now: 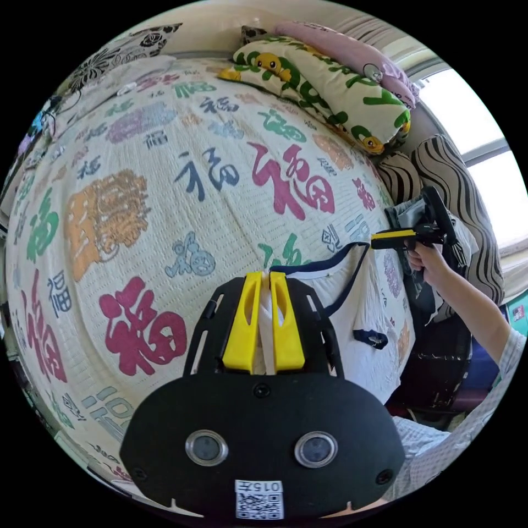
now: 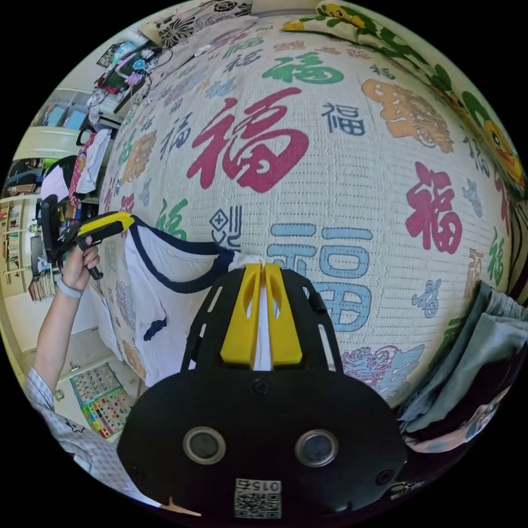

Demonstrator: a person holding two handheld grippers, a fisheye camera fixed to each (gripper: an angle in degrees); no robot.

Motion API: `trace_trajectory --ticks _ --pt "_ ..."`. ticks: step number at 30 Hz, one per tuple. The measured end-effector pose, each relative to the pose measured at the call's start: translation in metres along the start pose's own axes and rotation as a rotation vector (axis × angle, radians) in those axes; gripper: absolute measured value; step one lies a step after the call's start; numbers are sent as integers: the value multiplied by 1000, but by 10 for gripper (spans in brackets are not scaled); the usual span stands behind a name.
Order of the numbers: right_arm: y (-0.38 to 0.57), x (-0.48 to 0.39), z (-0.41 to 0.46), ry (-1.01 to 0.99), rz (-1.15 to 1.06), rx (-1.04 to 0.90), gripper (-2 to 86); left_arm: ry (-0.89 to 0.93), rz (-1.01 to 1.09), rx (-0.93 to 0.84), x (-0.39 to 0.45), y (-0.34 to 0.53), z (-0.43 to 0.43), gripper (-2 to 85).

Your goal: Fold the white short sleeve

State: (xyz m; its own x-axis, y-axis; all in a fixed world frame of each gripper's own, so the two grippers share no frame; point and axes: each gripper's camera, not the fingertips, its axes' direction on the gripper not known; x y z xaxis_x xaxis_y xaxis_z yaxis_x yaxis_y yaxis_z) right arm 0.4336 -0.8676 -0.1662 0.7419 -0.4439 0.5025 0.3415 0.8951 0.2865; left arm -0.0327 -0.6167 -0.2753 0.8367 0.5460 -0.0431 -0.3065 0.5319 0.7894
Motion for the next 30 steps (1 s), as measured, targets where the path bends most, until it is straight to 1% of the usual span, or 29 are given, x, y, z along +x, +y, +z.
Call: trace_trajectory --ticks 4,6,9,12,14,15,17,21,23,26,30 --pt "24 4 -34 -9 26 86 -7 -60 13 86 12 2 -27 9" --pt "38 3 -45 -27 13 104 -7 -46 17 113 16 9 -37 9" --pt "75 -2 -58 -32 -61 107 -7 -26 78 132 28 37 -47 11" --pt "133 -6 -68 -103 -162 121 -7 51 124 170 42 89 -57 12" --pt "189 -10 -67 -146 -248 100 -7 108 155 176 56 143 -61 11" --pt "204 -11 -65 -156 -268 90 -7 121 160 169 60 157 -60 11" --pt "264 -15 -54 -213 -329 33 -7 165 165 119 74 215 -53 10" --pt "345 -22 -22 -237 -369 -90 -7 206 126 21 93 297 -32 10" --pt "388 -30 5 -175 -408 -165 -7 197 98 -65 105 342 -13 10" --pt "428 -35 38 -89 -452 -246 -6 206 49 -137 116 387 8 10" --pt "460 -36 60 -46 -470 -284 -3 185 0 -152 120 421 19 11"
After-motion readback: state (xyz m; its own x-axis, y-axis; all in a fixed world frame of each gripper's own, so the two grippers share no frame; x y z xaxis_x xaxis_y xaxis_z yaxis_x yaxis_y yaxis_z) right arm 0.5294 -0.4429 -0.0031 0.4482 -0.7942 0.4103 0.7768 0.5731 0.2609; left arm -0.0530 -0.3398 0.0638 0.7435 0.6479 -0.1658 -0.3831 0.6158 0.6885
